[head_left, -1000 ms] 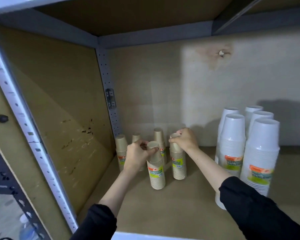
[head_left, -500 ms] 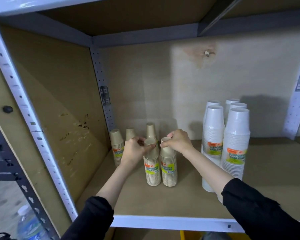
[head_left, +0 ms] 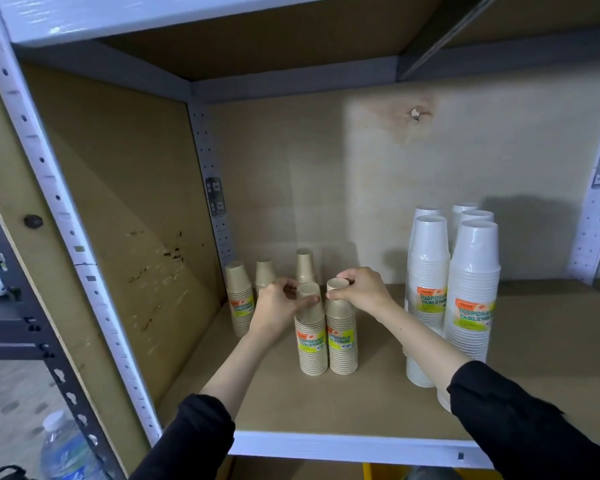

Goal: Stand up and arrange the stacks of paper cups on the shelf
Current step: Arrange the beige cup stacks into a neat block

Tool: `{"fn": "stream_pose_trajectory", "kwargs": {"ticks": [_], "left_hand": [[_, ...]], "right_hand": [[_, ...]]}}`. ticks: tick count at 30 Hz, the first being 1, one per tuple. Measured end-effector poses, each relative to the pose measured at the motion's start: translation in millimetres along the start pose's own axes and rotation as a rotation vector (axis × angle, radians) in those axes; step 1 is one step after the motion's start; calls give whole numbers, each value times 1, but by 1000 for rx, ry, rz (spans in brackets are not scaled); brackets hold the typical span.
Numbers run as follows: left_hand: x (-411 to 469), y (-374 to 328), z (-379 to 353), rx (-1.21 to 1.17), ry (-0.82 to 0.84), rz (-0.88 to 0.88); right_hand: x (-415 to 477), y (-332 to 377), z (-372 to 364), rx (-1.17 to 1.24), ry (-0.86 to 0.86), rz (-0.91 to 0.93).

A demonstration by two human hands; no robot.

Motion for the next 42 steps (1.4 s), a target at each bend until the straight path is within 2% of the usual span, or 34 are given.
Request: {"fn": "stream_pose_trajectory", "kwargs": {"ticks": [8, 22, 28, 32, 37, 39, 42], "left_hand": [[4, 6, -6, -2, 98, 22], [5, 5, -11, -10, 129, 31], [16, 7, -5, -12, 186, 54], [36, 5, 22, 82, 73, 21], [63, -1, 48, 297, -73, -17], [76, -1, 48, 353, -57, 4], [97, 7, 41, 382, 32, 127]], "right_hand": [[6, 7, -2, -142, 89, 1], [13, 6, -8, -122, 278, 39], [29, 14, 3, -69, 159, 59], [55, 27, 4, -96, 70, 87], [95, 30, -12, -177, 91, 61], [109, 29, -19, -204, 104, 49], [125, 26, -31, -238, 134, 30]]}}
Point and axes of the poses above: each hand's wrist, its own x-axis towards the middle knuckle, its own z-axis out of the back of the hand, y = z × x, the point moved 9 cm from there along x, towards the middle knuckle, and after that the axes turned 8 degrees about z, right-handed, at the moved point
